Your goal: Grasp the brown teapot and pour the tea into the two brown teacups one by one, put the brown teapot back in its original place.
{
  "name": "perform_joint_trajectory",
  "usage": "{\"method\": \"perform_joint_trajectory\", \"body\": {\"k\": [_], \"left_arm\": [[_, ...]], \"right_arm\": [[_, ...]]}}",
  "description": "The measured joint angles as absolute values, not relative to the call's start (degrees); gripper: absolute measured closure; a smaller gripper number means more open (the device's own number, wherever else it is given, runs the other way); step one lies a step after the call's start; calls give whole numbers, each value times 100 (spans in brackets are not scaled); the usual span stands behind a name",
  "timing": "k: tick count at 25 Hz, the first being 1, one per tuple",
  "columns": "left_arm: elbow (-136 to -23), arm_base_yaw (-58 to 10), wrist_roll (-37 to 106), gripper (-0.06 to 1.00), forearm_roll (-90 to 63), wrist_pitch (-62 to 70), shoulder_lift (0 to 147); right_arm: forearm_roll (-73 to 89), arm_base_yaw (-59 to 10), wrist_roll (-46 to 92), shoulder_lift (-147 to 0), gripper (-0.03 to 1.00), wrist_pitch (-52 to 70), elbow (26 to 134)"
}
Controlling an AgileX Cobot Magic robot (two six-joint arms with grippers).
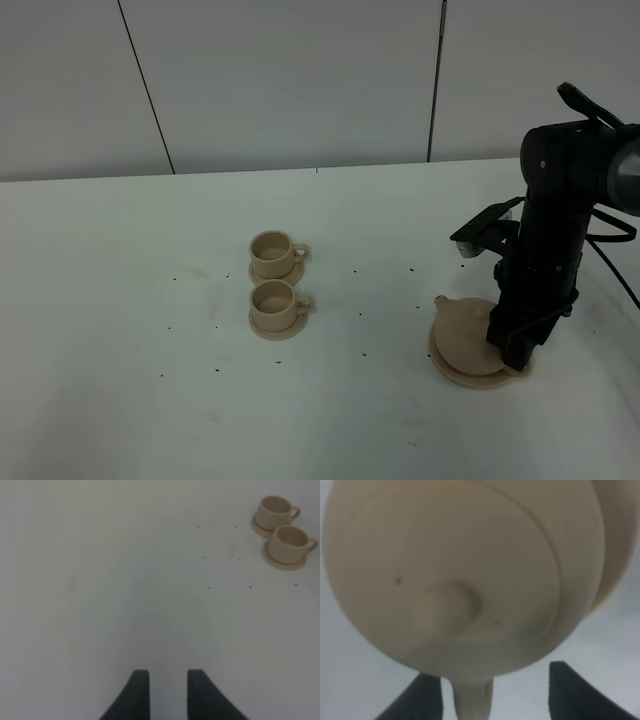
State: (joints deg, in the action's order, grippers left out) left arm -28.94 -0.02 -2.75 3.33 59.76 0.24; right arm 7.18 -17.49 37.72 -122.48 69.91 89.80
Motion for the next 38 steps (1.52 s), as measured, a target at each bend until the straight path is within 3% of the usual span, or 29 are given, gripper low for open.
{"method": "perform_joint_trajectory", "body": {"k": [9,38], "left_arm": [[-2894,-2,-275,69,333,5976,24],[-2894,-2,-275,69,333,5976,24]], "right_arm": [[675,-1749,3646,-11823,51,6984,8522],[190,-1975,3395,-11855,60,6334,8494]]}}
